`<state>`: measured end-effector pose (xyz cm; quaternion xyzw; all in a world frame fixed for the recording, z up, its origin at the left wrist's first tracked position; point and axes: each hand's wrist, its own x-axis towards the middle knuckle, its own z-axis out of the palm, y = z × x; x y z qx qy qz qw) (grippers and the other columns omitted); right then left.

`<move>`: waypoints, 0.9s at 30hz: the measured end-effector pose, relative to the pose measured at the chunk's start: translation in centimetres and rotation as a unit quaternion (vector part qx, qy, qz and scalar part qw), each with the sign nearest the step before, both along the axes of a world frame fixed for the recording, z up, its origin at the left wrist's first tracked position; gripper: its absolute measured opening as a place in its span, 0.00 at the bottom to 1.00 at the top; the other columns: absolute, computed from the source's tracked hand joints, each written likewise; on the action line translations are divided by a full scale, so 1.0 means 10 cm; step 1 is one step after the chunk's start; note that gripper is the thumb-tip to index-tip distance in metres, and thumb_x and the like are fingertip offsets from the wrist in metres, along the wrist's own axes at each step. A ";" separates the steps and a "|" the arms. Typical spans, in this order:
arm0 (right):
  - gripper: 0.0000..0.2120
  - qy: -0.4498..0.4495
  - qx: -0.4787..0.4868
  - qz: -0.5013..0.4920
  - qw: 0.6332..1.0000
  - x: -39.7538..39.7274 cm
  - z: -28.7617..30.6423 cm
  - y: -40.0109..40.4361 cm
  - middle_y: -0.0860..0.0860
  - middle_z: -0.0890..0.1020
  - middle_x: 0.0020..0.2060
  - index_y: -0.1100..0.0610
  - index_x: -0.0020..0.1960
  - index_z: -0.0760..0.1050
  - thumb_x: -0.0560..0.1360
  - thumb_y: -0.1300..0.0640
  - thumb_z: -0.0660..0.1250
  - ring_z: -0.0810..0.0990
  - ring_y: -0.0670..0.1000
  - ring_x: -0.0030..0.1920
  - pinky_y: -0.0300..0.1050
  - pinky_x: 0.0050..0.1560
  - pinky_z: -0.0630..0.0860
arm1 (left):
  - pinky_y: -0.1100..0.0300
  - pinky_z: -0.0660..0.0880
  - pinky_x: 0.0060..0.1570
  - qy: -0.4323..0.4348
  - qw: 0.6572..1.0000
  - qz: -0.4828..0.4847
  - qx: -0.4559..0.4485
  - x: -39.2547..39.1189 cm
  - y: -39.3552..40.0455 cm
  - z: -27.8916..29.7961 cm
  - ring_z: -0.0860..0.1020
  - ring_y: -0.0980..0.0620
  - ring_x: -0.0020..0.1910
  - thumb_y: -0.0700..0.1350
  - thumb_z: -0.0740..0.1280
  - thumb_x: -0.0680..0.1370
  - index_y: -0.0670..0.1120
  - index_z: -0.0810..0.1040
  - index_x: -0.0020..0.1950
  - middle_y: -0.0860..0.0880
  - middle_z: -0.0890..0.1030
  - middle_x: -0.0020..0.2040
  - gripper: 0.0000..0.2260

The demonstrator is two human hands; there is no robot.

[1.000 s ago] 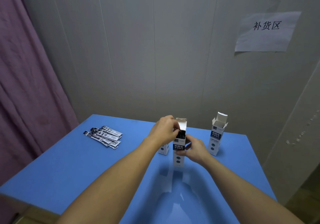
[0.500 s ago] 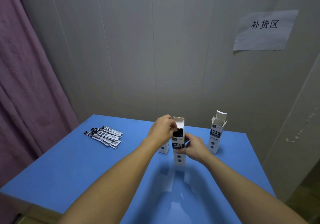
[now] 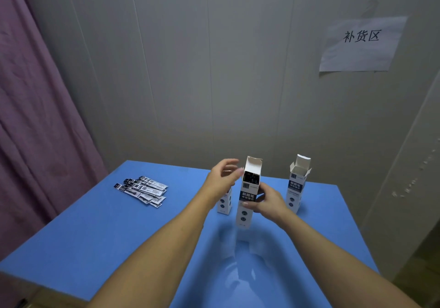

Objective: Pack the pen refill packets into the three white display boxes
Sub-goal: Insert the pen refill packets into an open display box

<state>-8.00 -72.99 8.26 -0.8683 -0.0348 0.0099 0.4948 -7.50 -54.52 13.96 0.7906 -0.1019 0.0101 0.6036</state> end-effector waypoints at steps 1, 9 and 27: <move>0.25 0.001 0.013 0.000 1.000 0.01 0.01 -0.01 0.46 0.82 0.50 0.48 0.61 0.75 0.67 0.55 0.81 0.83 0.50 0.47 0.53 0.49 0.83 | 0.54 0.76 0.61 0.011 0.999 -0.032 0.028 0.01 0.03 -0.05 0.77 0.54 0.63 0.52 0.73 0.77 0.60 0.74 0.70 0.56 0.79 0.64 0.22; 0.24 0.020 0.105 0.035 0.994 0.02 0.18 0.00 0.50 0.84 0.52 0.51 0.61 0.75 0.69 0.62 0.79 0.85 0.51 0.50 0.54 0.49 0.84 | 0.63 0.80 0.48 0.009 0.997 -0.072 0.020 -0.04 -0.05 -0.14 0.83 0.56 0.55 0.35 0.73 0.76 0.62 0.63 0.77 0.50 0.80 0.61 0.38; 0.15 0.111 0.330 -0.007 0.937 0.10 0.61 -0.12 0.57 0.85 0.53 0.57 0.60 0.80 0.78 0.49 0.69 0.84 0.58 0.55 0.61 0.60 0.79 | 0.52 0.80 0.54 -0.010 0.997 -0.063 0.037 -0.03 -0.02 0.05 0.82 0.54 0.55 0.40 0.74 0.76 0.66 0.73 0.63 0.54 0.82 0.57 0.25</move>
